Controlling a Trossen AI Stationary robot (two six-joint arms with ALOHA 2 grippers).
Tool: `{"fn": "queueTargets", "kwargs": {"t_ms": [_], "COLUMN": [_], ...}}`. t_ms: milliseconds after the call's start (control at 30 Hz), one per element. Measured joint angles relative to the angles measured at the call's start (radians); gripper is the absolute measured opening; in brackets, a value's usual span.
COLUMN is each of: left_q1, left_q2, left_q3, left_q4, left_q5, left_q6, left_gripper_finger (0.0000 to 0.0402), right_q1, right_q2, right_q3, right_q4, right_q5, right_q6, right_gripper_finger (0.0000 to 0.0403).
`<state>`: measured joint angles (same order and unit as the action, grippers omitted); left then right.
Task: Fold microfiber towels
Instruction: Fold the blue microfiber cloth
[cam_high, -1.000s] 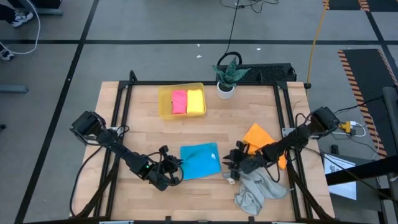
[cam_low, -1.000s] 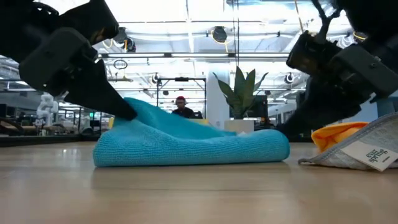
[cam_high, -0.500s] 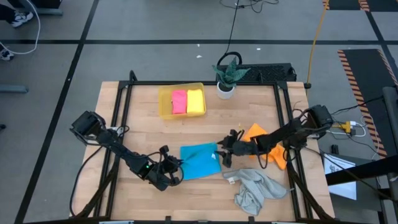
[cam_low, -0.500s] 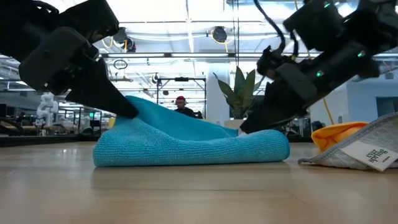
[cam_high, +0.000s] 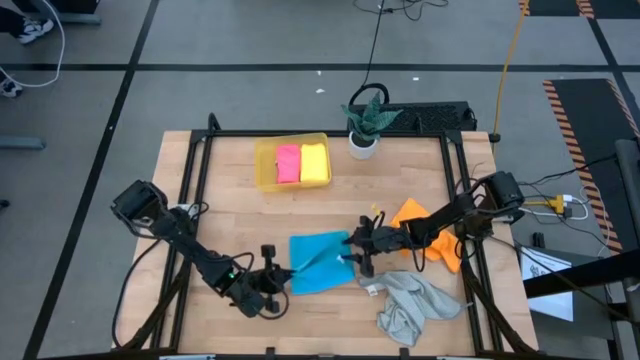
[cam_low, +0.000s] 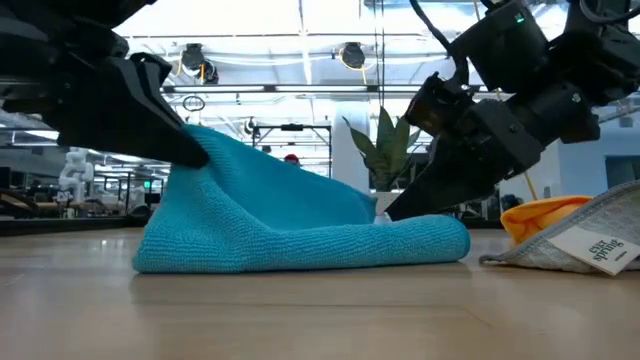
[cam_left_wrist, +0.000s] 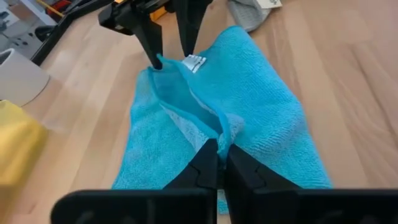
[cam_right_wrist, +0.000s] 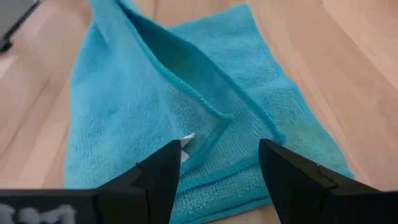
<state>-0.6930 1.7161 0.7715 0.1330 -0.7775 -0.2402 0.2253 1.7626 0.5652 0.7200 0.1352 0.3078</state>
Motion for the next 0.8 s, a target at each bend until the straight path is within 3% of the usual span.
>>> {"fn": "queueTargets", "kwargs": {"t_ms": [467,800], "left_q1": [-0.001,0.000], "left_q2": [0.000,0.000], "left_q3": [0.000,0.000], "left_q4": [0.000,0.007], "left_q5": [0.001,0.010], "left_q6": [0.016,0.037], "left_gripper_finger": [0.0005,0.0020], "right_q1": [-0.014,-0.024], "right_q2": [-0.012,-0.033], "right_q3": [0.000,0.014], "right_q4": [0.008,0.023], "right_q5": [-0.059,-0.055], "right_q6": [0.054,-0.109], "right_gripper_finger": [0.0208,0.0208]}}
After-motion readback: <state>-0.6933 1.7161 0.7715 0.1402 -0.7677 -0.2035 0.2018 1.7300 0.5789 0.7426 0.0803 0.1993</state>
